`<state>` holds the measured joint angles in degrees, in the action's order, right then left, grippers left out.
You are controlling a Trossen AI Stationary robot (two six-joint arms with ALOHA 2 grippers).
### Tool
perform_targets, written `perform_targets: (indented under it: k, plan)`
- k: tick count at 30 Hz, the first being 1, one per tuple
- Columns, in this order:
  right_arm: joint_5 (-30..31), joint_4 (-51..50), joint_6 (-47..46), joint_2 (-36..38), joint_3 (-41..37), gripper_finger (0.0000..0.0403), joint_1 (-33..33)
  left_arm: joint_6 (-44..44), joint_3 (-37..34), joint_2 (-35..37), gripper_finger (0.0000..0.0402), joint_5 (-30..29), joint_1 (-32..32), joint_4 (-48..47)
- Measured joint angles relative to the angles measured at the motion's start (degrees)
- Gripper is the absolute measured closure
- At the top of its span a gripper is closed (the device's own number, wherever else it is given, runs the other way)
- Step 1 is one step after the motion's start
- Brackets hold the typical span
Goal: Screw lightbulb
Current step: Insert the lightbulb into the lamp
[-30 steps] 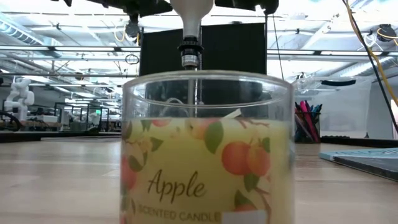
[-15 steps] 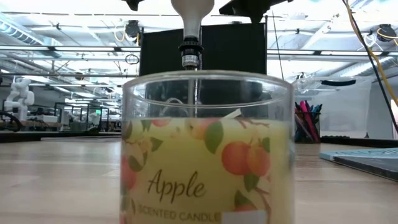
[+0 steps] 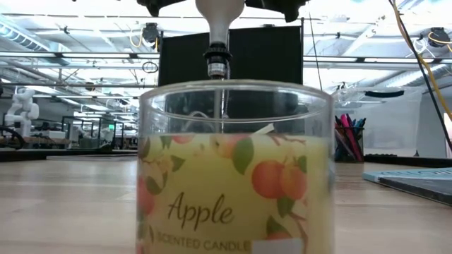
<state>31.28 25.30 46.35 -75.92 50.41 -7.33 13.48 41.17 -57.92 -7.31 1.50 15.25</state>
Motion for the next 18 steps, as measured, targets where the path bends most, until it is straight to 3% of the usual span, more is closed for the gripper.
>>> perform_targets:
  k: [14, 18]
  plan:
    - [-1.8, -3.6, 0.1, -0.1, 0.0, 0.0403, -4.0, -2.3, 0.0, -3.9, 0.0402, 0.2, 3.2, -0.5]
    - [1.6, -4.7, -1.3, -0.1, 0.0, 0.0403, -4.2, -2.5, 0.0, -5.0, 0.0402, 0.3, 3.0, -1.0]
